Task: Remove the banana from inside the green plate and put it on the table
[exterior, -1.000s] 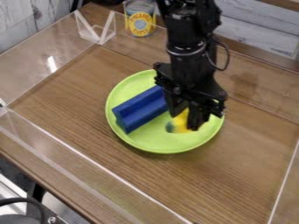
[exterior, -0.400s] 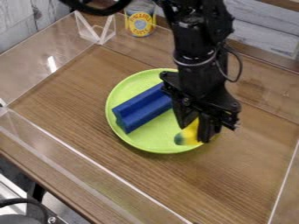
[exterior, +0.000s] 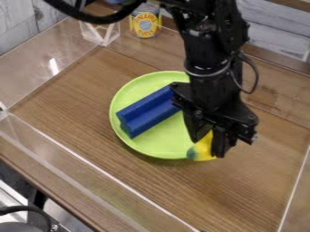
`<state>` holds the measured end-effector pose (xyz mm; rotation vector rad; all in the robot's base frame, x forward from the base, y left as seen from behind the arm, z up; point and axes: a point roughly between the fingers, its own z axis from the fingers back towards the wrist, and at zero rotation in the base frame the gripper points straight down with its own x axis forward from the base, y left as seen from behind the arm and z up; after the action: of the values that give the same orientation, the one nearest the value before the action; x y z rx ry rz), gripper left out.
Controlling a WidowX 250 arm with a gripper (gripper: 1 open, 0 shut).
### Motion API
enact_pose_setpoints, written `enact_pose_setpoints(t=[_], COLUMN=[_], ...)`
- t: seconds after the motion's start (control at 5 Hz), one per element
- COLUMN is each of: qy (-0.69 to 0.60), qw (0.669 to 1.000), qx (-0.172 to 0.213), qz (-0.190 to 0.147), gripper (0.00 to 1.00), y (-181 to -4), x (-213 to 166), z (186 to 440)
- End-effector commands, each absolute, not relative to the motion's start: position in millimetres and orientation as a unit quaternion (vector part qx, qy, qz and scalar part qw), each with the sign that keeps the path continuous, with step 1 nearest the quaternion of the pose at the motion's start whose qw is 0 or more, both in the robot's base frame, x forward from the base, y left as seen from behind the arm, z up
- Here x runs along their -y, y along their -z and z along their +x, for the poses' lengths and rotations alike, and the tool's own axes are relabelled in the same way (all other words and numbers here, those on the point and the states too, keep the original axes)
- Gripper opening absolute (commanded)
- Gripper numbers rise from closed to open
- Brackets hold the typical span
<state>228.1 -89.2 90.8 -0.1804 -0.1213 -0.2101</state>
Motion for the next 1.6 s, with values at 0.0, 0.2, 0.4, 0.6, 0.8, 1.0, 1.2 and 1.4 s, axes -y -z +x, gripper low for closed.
enact_pose_setpoints(t=[0.0, 0.2, 0.4, 0.6, 0.8, 1.0, 1.2, 1.4], qy=[0.098, 0.099, 0.100, 0.099, 0.098, 0.097, 0.096, 0.096], qw=[0.987, 0.987, 0.986, 0.986, 0.987, 0.987, 0.987, 0.987], qx=[0.079, 0.075, 0.072, 0.068, 0.062, 0.057, 0.052, 0.047], qz=[-0.103, -0.107, -0.109, -0.112, -0.114, -0.115, -0.116, -0.116], gripper=[0.00, 0.00, 0.00, 0.00, 0.00, 0.00, 0.00, 0.00], y=[-101.9, -100.0, -98.1, -96.5, -93.2, -91.5, -90.0, -88.4], x=[98.2, 104.0, 109.2, 112.7, 112.5, 111.2, 109.6, 107.8], z=[229.2, 226.9, 223.6, 218.9, 216.3, 214.3, 212.6, 211.4])
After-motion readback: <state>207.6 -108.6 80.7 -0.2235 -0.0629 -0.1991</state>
